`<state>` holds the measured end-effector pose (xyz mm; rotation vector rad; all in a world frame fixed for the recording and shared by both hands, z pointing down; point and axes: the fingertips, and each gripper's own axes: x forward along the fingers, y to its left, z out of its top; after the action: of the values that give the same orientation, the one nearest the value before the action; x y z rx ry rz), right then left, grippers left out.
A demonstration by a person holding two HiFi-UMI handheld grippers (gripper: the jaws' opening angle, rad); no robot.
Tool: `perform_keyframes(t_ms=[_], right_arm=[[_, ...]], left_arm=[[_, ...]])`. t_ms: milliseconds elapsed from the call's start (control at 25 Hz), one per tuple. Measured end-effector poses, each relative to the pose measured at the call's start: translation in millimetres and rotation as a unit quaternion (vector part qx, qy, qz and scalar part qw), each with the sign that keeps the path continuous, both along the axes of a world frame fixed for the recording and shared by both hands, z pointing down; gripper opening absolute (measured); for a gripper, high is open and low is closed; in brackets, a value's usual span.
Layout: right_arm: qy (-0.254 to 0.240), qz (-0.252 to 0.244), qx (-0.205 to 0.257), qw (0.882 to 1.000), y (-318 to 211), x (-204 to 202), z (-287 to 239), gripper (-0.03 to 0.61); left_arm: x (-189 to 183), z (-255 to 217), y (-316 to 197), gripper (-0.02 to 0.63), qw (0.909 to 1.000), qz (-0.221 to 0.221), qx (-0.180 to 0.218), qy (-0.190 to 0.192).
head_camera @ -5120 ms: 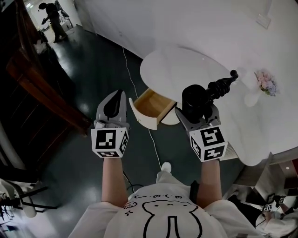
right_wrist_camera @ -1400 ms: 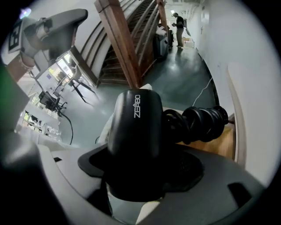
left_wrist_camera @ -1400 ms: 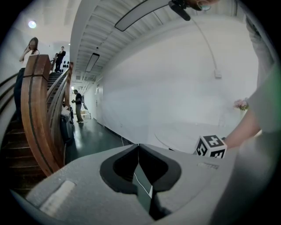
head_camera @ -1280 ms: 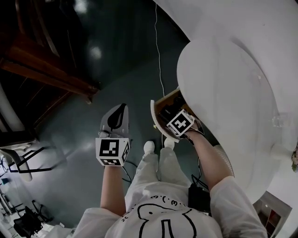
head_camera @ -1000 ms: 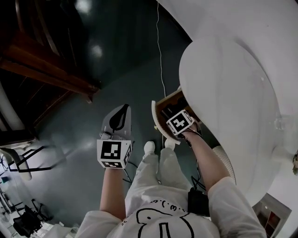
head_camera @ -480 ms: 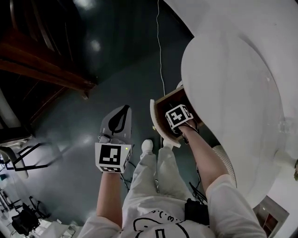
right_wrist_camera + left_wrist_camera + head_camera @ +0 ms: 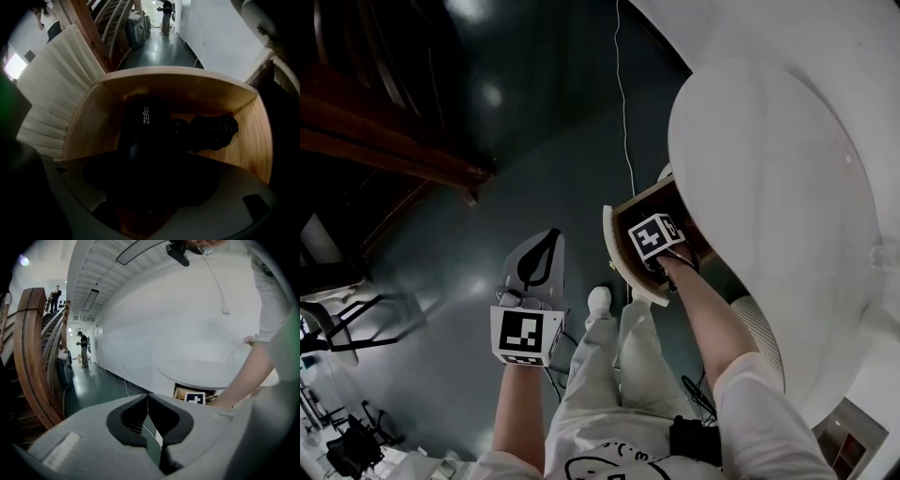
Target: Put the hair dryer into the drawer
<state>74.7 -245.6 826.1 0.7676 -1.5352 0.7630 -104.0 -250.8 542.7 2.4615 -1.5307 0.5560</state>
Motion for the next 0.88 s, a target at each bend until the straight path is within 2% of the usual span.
perform_keyframes(t_ms=[200, 560, 680, 880], right_arm=[[-0.002, 0.008, -0.004, 1.000, 2.4, -0.4, 10.1, 0.353], [0.027, -0.009, -0.025, 0.999, 13.5, 6.5, 29.2, 0.354], [0.031, -0.003, -0.021, 0.999, 12.8, 9.0, 23.2, 0.391], [0.029, 0.008, -0.025, 0.999, 19.2, 9.3, 14.8, 0.402]], left_arm=[[-5.1, 3.8, 6.5, 0.015, 1.0000, -0.007, -0.001, -0.003], [-20.1, 9.5, 16.3, 0.015, 0.9997, -0.021, -0.007, -0.011], [-20.4, 5.7, 16.1, 0.015, 0.9997, -0.023, -0.007, -0.007], [-15.9, -0.2, 12.7, 0.015, 0.9998, -0.018, 0.000, 0.000]])
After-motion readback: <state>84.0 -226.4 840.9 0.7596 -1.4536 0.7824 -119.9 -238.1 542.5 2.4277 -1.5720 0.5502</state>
